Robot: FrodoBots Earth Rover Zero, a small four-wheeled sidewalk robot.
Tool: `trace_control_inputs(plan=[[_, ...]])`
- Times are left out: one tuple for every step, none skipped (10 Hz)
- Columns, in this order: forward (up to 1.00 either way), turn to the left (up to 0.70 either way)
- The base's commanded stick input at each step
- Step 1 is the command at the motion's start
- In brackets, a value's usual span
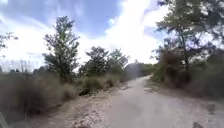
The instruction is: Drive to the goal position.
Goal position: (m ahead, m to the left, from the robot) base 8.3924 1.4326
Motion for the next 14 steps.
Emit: trace_control_inputs(plan=[[0.45, 0.00], [0.45, 0.00], [0.45, -0.27], [0.45, -0.27], [0.45, -0.27], [0.45, -0.27], [0.45, -0.27], [0.45, -0.27], [0.45, -0.27], [0.45, -0.24], [0.45, -0.07], [0.45, 0.00], [0.45, 0.00], [0.45, 0.00]])
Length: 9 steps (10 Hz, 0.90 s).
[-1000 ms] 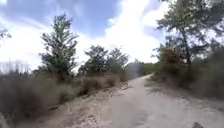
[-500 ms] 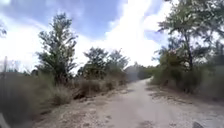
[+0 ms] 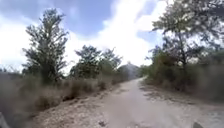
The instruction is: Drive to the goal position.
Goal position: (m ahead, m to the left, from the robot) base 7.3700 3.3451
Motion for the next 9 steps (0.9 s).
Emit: trace_control_inputs(plan=[[0.45, 0.00], [0.45, 0.00], [0.45, 0.00], [0.45, 0.00], [0.45, 0.00], [0.45, 0.00], [0.45, 0.00], [0.45, 0.00], [0.45, -0.13]])
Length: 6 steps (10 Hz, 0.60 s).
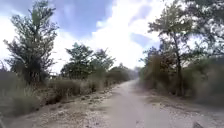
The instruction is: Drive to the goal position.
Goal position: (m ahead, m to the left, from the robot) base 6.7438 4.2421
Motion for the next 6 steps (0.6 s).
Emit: trace_control_inputs(plan=[[0.45, -0.27], [0.45, -0.22], [0.45, 0.00], [0.45, 0.00], [0.45, 0.00], [0.45, 0.00]])
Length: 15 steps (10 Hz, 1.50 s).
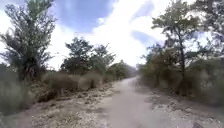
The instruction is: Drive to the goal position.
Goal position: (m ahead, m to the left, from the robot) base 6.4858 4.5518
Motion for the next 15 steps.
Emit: trace_control_inputs(plan=[[0.45, 0.00], [0.45, 0.00], [0.45, 0.00], [0.45, 0.00], [0.45, 0.00], [0.45, 0.00], [0.45, 0.00], [0.45, 0.00], [0.45, 0.00], [0.45, 0.00], [0.45, 0.00], [0.45, 0.00], [0.45, 0.00], [0.45, 0.00], [0.45, 0.00]])
